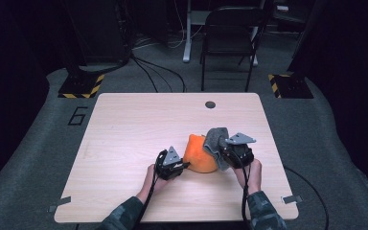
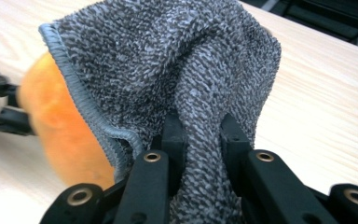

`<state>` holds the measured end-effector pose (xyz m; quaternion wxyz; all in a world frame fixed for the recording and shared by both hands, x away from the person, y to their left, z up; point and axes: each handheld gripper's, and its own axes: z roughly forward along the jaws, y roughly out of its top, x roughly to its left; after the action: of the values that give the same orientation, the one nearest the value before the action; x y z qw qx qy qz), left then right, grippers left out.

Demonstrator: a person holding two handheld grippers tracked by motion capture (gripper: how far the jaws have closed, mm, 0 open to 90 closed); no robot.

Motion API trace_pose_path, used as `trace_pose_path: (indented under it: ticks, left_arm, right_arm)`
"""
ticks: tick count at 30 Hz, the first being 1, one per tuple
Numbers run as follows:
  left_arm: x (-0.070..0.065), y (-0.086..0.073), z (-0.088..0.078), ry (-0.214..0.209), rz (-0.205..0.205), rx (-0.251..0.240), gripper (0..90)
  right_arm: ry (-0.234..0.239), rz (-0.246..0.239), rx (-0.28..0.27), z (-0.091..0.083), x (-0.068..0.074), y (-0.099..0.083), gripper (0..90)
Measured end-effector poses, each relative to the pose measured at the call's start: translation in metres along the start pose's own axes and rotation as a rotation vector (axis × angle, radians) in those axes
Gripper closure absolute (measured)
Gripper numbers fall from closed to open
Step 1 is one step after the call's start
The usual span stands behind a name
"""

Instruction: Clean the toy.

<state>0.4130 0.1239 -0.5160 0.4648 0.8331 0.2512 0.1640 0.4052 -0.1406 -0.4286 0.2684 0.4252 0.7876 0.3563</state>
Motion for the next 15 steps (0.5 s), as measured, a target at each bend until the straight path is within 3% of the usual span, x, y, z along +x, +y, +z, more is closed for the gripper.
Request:
trace_pose_path:
  ticks: [5,9,12,15]
  left_arm:
    - [-0.001,0.003,-0.004,0.005,-0.019,-0.087,78.0]
    - [-0.003,0.013,-0.009,-0.044,-0.086,-0.138,78.3]
    - [-0.004,0.022,-0.018,-0.075,-0.150,-0.166,78.3]
    - [-0.005,0.029,-0.027,-0.074,-0.199,-0.195,78.3]
  right_arm:
    - [-0.049,0.055,-0.013,-0.007,-0.022,-0.006,76.9]
    - [-0.082,0.094,-0.051,-0.020,-0.036,-0.007,76.9]
    - [-0.089,0.090,-0.072,-0.029,-0.035,-0.003,76.9]
    - [-0.078,0.070,-0.102,-0.041,-0.027,0.008,76.8]
